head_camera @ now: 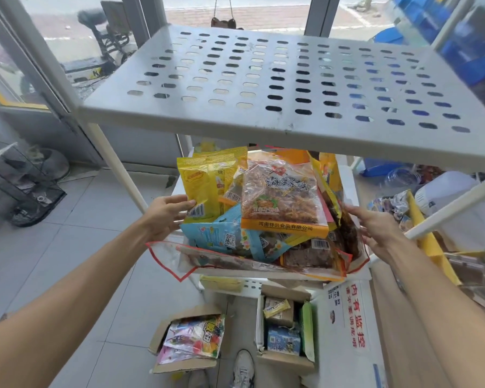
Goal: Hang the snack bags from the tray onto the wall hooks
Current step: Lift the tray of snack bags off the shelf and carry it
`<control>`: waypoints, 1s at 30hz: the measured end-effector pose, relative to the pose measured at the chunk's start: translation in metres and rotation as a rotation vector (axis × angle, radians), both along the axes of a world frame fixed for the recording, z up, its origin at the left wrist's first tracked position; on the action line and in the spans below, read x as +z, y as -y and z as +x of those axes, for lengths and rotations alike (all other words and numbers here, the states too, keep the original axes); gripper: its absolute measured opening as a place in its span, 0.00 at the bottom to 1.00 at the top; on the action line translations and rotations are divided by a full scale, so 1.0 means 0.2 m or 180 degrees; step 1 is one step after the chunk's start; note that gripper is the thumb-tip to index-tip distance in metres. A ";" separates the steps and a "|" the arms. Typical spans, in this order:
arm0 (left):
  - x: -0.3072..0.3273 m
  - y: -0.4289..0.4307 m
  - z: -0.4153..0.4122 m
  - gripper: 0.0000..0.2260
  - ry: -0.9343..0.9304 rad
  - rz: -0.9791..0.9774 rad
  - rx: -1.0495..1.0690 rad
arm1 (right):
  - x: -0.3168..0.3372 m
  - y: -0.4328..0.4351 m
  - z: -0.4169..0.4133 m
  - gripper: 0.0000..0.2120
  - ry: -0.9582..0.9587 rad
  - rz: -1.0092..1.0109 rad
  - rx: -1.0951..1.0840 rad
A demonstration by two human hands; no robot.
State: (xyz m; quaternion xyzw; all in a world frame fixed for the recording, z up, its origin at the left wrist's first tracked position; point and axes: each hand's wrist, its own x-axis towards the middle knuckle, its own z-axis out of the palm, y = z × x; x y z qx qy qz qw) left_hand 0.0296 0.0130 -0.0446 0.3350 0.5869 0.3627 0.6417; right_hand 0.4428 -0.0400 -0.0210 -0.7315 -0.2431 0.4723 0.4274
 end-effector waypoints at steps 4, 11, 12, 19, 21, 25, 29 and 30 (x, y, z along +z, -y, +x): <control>0.00 0.13 -0.07 0.11 0.0225 0.0041 -0.0027 | 0.03 0.08 -0.02 0.13 -0.0178 0.0017 0.0151; 0.05 0.37 -0.22 0.06 0.0237 0.0062 0.0177 | 0.09 0.30 -0.15 0.10 -0.0205 0.0180 0.0424; 0.06 0.41 -0.25 0.06 0.0244 0.0048 0.0206 | 0.10 0.34 -0.17 0.11 -0.0195 0.0186 0.0467; 0.06 0.77 -0.47 0.08 0.0173 0.0128 0.0328 | 0.09 0.60 -0.38 0.08 -0.0188 0.0134 0.0547; 0.05 0.87 -0.54 0.08 0.0127 0.0048 0.0418 | 0.07 0.67 -0.45 0.08 -0.0091 0.0124 0.0539; 0.02 1.12 -0.69 0.10 0.0105 -0.0077 0.0646 | 0.07 0.79 -0.61 0.07 -0.0071 0.0056 0.0878; 0.01 1.35 -0.82 0.05 -0.0099 -0.0114 0.0827 | 0.02 0.86 -0.76 0.06 -0.0256 -0.0056 0.1146; 0.01 1.41 -0.86 0.05 -0.0131 -0.0116 0.0886 | 0.00 0.87 -0.80 0.06 -0.0315 -0.0083 0.1211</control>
